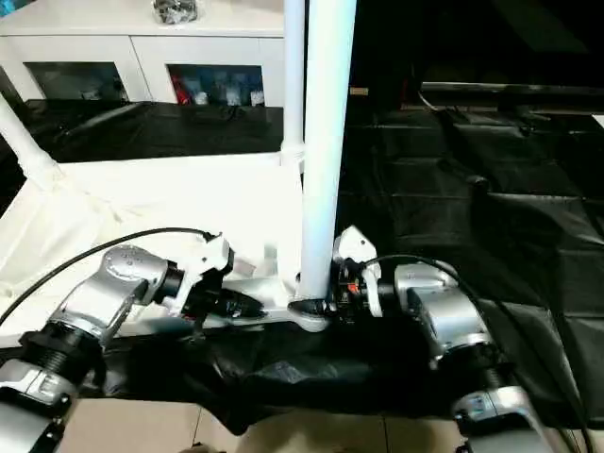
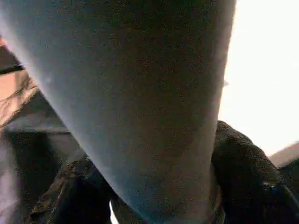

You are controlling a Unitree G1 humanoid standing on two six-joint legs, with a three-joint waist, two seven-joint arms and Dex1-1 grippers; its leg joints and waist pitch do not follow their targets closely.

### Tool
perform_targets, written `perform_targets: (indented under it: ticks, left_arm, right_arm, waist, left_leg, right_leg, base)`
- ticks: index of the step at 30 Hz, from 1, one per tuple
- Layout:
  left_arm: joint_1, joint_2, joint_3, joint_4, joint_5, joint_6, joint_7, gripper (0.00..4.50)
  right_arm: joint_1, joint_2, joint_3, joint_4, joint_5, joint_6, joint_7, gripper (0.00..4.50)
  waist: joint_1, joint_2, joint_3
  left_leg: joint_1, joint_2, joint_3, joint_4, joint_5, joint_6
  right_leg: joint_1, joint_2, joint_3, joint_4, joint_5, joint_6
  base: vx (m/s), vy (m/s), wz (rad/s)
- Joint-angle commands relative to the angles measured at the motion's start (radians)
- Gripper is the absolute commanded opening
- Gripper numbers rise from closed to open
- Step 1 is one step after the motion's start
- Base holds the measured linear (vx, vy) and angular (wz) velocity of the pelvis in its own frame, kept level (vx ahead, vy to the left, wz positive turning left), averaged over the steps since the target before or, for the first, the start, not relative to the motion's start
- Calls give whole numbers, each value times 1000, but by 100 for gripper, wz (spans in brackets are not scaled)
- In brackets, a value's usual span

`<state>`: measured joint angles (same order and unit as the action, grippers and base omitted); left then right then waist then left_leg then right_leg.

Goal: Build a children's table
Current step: Rotate leg to tighten

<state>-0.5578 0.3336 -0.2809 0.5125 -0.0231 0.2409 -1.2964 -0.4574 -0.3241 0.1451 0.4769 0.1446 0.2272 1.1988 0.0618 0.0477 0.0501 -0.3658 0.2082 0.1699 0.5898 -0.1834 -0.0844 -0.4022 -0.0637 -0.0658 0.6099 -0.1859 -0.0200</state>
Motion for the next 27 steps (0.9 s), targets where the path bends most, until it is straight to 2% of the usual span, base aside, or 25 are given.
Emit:
perform_targets:
  ticks: [1,2,4,6,7,8,9,11,14,16,17,20,23,24,25,27]
  left_arm:
    - [-41,-83,-9,1,-8,0,87,0]
    - [-43,-86,-8,5,-5,0,96,0]
    - [-72,-131,8,51,16,7,199,0]
    - [-102,-180,27,95,33,23,314,0]
    - [-105,-187,30,100,34,26,329,0]
    - [-126,-228,52,129,39,41,425,0]
    - [-132,-246,59,138,39,47,456,0]
    - [-137,-260,62,145,43,49,484,0]
    - [-137,-271,60,148,50,33,491,0]
    - [-135,-270,55,147,55,21,484,0]
    - [-131,-262,46,148,62,-6,459,0]
    - [-130,-260,44,156,65,-25,454,0]
    - [-132,-257,39,165,69,-31,457,0]
    - [-132,-253,35,164,69,-35,449,0]
    - [-132,-253,35,164,69,-35,449,0]
    - [-130,-250,34,160,68,-36,443,0]
  right_arm:
    - [-7,101,36,26,1,-4,-85,256]
    - [-10,107,32,32,-1,-7,-101,256]
    - [-58,171,-13,149,-45,-32,-335,256]
    - [-97,222,-45,238,-66,-29,-510,256]
    - [-101,227,-47,246,-68,-30,-528,256]
    - [-127,263,-66,299,-81,-28,-653,256]
    - [-139,280,-76,322,-91,-29,-708,256]
    - [-148,295,-79,340,-103,-44,-754,256]
    - [-155,315,-76,354,-117,-86,-766,256]
    - [-157,321,-81,355,-110,-94,-755,326]
    - [-167,327,-110,364,-81,-96,-725,326]
    - [-178,325,-120,377,-67,-102,-708,362]
    - [-186,306,-112,387,-75,-121,-701,374]
    - [-183,285,-100,379,-87,-134,-688,394]
    - [-183,285,-100,379,-87,-134,-688,406]
    - [-166,229,-78,340,-101,-140,-633,406]
  waist:
    - [-5,-11,-59]
    - [-7,-12,-60]
    - [-17,-10,-56]
    - [-28,-6,-56]
    - [-34,-8,-54]
    - [-34,-9,-56]
    - [-39,-7,-56]
    - [-36,-9,-60]
    - [-34,-11,-62]
    - [-31,-11,-64]
    - [-32,-10,-64]
    - [-33,-8,-63]
    - [-35,-7,-61]
    - [-35,-11,-60]
    - [-33,-11,-61]
    - [-30,-11,-62]
  left_leg:
    - [6,17,-1,-67,-205,52]
    - [6,17,-1,-67,-204,49]
    - [8,14,-4,-70,-223,24]
    - [8,12,-5,-70,-231,11]
    - [10,11,-6,-71,-255,9]
    - [10,10,-6,-69,-251,12]
    - [7,10,-5,-69,-244,12]
    - [10,8,-3,-66,-239,21]
    - [4,8,0,-64,-212,44]
    - [1,8,0,-64,-187,56]
    - [1,10,-1,-64,-182,61]
    - [2,12,-1,-66,-193,63]
    - [3,12,-1,-66,-219,58]
    - [3,12,0,-67,-223,57]
    - [3,12,-1,-67,-221,57]
    - [3,14,0,-65,-204,65]
  right_leg:
    - [52,-68,41,-89,-295,-198]
    - [51,-68,42,-89,-300,-194]
    - [46,-70,39,-95,-368,-177]
    - [46,-67,40,-95,-368,-175]
    - [47,-67,38,-100,-393,-171]
    - [48,-68,39,-100,-390,-169]
    - [47,-67,41,-98,-371,-175]
    - [48,-68,41,-100,-359,-176]
    - [50,-67,42,-97,-313,-180]
    - [53,-66,42,-92,-273,-189]
    - [54,-66,41,-90,-255,-197]
    - [54,-66,41,-89,-247,-206]
    - [52,-68,41,-93,-275,-206]
    - [52,-68,41,-94,-284,-204]
    - [53,-68,41,-93,-286,-203]
    - [54,-66,41,-90,-253,-208]
  base:
    - [0,0,0]
    - [0,0,0]
    - [0,0,0]
    - [0,0,0]
    - [0,0,0]
    - [0,0,0]
    - [0,0,0]
    - [0,0,0]
    - [0,0,0]
    - [0,0,0]
    - [0,0,0]
    - [0,0,0]
    - [0,0,0]
    - [0,0,0]
    - [0,0,0]
    - [0,0,0]
